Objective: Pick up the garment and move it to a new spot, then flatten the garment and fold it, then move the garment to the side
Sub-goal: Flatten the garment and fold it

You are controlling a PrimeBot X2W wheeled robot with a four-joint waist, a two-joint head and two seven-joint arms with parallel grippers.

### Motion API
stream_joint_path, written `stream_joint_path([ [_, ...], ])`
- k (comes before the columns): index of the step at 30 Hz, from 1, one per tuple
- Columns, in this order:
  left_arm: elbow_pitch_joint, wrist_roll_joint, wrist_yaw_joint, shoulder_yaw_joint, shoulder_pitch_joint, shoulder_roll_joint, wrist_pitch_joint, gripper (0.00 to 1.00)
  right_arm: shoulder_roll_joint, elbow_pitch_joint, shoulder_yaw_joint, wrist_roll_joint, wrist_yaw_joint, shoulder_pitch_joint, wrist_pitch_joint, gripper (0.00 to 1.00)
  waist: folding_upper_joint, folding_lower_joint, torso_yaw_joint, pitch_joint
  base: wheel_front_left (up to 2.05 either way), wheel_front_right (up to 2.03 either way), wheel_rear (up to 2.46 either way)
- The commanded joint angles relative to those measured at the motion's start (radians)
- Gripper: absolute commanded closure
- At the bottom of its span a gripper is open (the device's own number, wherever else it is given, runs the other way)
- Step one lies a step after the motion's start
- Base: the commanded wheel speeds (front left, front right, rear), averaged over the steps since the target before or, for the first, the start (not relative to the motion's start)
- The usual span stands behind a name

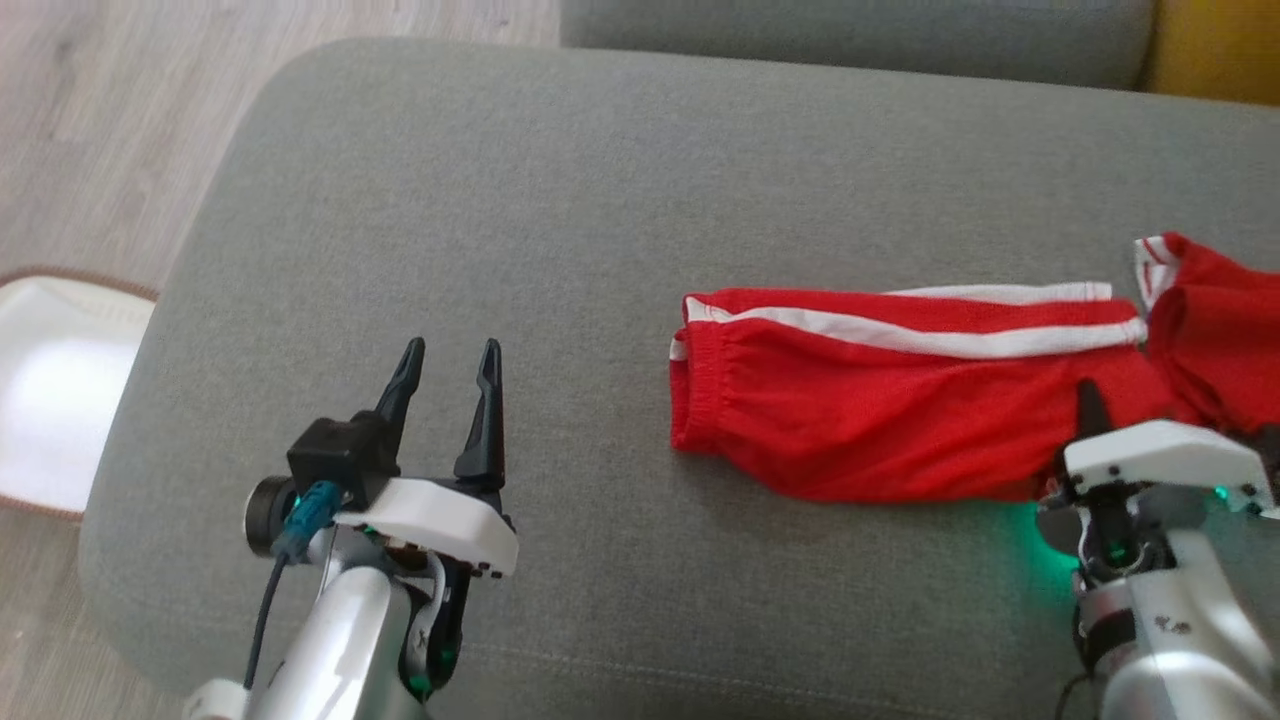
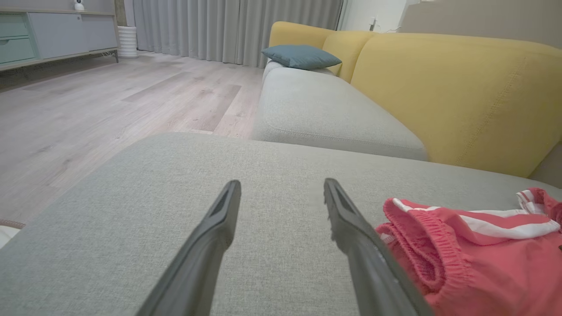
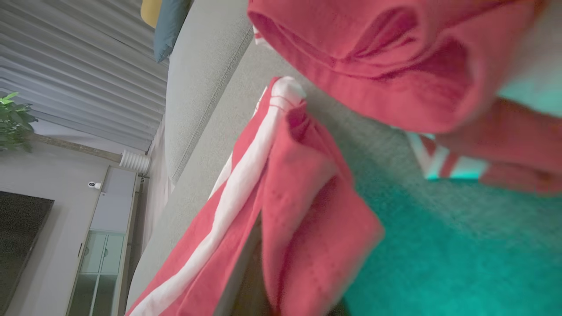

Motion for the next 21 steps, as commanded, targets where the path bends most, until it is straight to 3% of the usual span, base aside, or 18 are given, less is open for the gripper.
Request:
stream_joint_path([
  [1,-0.031,0.011,-0.004,0.038,-0.020,0.008,-0.012,0.00,0.010,-0.033,0.053,0.029,0.007,-0.008,-0.022,1.00,0.0000,0.0000,-0.013,-0.013,0.00,0.00,0.00],
  [10,-0.024,0.026,-0.014,0.044,-0.010,0.009,-0.012,0.00,0.010,-0.074,0.168,0.156,0.007,-0.023,-0.091,1.00,0.0000,0.0000,0.003,-0.032,0.00,0.00,0.00],
  [21,-0.004,0.029,-0.014,0.049,0.013,0.009,-0.012,0.00,0.010,-0.268,0.514,0.400,0.007,0.019,-0.132,1.00,0.0000,0.0000,0.043,-0.075,0.00,0.00,0.00],
])
